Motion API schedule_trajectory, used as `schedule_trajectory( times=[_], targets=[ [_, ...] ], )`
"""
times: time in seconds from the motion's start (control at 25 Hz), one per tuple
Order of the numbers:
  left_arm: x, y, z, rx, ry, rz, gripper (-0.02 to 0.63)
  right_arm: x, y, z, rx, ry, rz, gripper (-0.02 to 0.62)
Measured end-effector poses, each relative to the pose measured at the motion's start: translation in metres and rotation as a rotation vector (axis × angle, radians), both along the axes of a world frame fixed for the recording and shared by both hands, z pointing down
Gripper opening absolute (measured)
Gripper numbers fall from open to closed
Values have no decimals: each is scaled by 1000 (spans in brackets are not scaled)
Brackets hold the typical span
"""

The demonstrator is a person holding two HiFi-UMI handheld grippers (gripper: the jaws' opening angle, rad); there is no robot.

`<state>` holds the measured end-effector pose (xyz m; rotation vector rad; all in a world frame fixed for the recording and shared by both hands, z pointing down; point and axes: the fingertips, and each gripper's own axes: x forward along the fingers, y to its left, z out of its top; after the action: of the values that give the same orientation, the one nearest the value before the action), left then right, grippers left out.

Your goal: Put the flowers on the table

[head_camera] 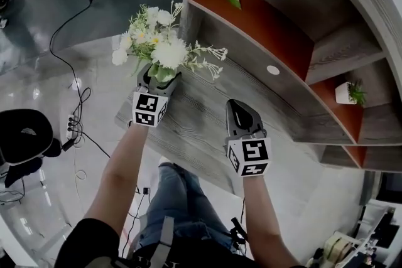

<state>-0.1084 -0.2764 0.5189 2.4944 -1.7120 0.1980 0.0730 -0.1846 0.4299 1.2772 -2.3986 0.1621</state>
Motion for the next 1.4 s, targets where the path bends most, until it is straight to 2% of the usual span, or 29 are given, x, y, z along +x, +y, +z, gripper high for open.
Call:
schedule_trajectory(
  times=[0.44, 1.28, 1.4],
  targets=[
    [4, 5, -2, -13, -12, 21, 371, -10, 4, -1, -13, -14, -16, 14],
    [4, 5, 7, -40, -98, 44, 371, -12, 10, -4, 0, -16, -16, 14],
    [3, 4, 11, -47, -95, 32, 402, -10, 8, -4, 1, -19, -19, 14]
  ],
)
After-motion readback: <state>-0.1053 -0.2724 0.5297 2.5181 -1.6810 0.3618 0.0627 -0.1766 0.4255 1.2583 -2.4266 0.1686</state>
